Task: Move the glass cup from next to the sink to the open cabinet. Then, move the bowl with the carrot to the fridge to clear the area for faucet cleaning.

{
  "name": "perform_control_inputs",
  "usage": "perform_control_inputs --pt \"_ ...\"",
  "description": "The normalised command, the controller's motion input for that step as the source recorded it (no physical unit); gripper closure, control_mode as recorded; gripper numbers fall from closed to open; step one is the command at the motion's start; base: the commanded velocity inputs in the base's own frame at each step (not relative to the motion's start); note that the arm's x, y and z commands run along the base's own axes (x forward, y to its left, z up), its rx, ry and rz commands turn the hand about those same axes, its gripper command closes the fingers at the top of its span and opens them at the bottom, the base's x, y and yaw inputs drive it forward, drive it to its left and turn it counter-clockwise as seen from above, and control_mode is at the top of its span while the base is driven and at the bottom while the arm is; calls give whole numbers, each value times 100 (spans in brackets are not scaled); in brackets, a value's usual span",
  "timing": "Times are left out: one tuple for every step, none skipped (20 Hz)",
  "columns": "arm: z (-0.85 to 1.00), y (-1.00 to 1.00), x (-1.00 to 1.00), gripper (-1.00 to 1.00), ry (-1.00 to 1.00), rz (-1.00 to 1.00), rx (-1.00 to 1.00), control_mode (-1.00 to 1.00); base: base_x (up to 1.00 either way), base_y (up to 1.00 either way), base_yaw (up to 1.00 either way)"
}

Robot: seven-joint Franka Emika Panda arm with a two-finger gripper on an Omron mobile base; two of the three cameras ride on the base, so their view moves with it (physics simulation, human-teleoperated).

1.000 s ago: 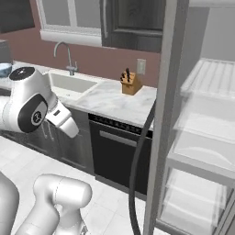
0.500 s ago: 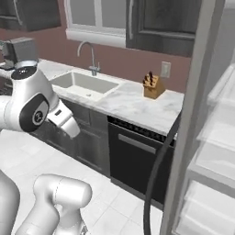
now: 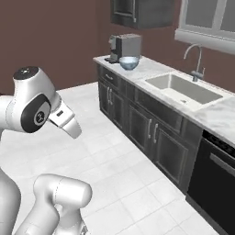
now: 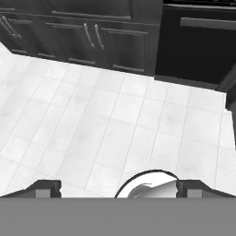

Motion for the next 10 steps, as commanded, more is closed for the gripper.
perform_control_inputs --pt "0 0 0 -100 0 0 0 100 -42 94 70" --pt "0 0 0 -100 0 0 0 100 -52 83 65" --pt "0 0 0 -100 0 0 0 100 -46 66 53" --pt "0 0 0 -100 0 0 0 100 -10 73 37" --pt "0 0 0 -100 0 0 0 100 -6 59 32" --pt "0 0 0 -100 0 0 0 100 0 44 31" --pt "0 0 0 -100 0 0 0 100 0 29 27" --pt "0 0 0 -100 0 0 0 100 28 16 16" --pt "0 0 0 -100 0 0 0 100 62 5 6" --pt "0 0 0 -100 0 0 0 100 86 0 0"
